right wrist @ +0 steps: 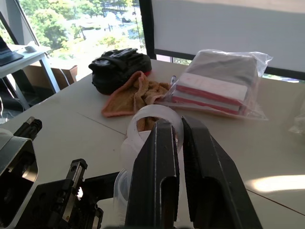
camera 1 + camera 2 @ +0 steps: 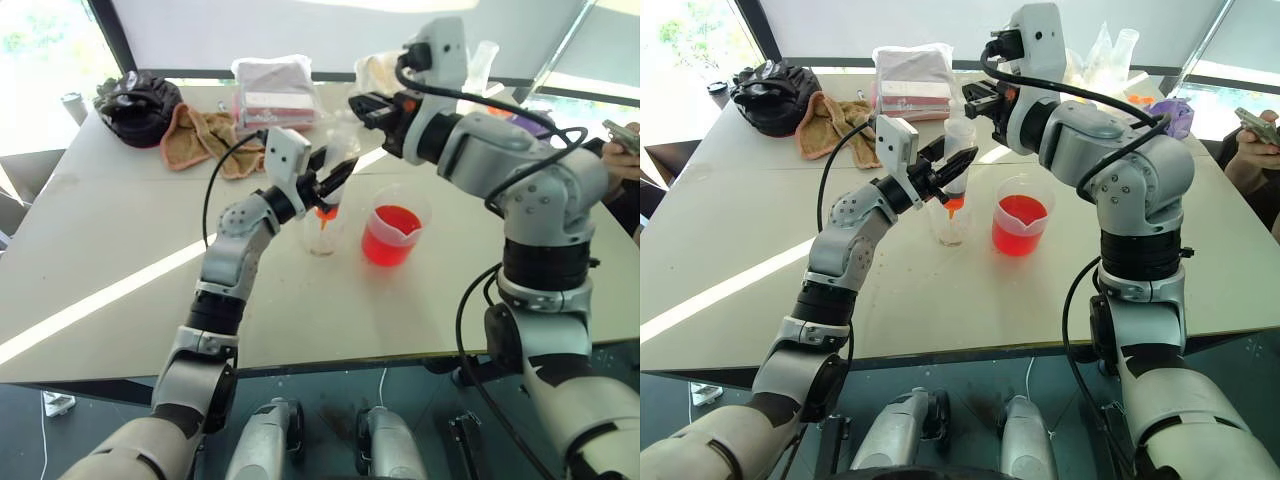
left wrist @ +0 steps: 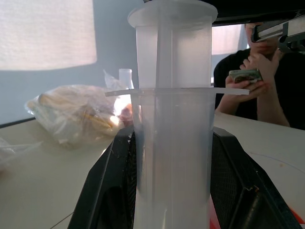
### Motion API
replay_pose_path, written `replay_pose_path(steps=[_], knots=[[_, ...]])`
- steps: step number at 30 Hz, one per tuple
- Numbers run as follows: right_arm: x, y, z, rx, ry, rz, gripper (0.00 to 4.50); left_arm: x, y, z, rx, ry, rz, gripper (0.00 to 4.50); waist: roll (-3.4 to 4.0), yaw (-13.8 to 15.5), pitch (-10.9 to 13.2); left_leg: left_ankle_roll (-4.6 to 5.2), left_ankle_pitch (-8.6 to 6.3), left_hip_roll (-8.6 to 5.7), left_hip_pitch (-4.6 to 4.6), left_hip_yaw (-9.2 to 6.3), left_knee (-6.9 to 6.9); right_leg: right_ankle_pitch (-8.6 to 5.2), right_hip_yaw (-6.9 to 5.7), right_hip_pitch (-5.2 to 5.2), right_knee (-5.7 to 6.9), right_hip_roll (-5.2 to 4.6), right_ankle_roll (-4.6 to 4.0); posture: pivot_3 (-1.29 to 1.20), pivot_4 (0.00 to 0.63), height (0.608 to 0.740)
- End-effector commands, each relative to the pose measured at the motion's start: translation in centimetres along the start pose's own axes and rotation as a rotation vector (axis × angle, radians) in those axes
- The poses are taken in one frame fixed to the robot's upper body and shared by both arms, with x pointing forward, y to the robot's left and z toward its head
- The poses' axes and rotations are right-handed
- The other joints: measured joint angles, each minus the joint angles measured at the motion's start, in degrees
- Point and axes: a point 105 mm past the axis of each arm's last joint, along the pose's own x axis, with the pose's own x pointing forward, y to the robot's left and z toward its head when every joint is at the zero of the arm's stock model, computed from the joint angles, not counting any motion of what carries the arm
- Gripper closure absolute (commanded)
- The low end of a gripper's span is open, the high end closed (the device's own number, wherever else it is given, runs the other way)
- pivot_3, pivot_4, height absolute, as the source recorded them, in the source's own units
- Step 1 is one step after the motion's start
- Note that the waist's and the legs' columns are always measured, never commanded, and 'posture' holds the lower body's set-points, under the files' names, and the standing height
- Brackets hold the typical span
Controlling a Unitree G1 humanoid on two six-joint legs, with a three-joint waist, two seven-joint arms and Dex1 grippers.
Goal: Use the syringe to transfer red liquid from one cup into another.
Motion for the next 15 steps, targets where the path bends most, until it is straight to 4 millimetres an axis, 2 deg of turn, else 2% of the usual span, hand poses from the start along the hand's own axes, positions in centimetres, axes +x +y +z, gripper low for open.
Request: replay_pose_path(steps=[1, 15], knots=[[-0.1, 2.0, 0.5, -0.016, 0.016, 0.087, 4.44, 0.8, -1.0, 2.8, 0.036, -0.097, -0.049, 3.05, 0.0, 0.0, 0.0, 0.0, 0.0, 0.0, 0.0, 0.0, 0.0, 0.0, 0.0, 0.0, 0.0, 0.0, 0.0, 0.0, 0.15, 0.74], [-0.1, 5.1, -1.7, -0.005, 0.121, 0.217, 4.44, 1.0, -0.9, 4.3, 0.013, -0.134, -0.045, 3.05, 0.0, -0.09, 0.0, -0.01, 0.01, 0.0, 0.0, 0.0, -0.02, 0.0, -0.01, -0.02, 0.02, 0.01, 0.0, 0.0, 0.15, 0.74]])
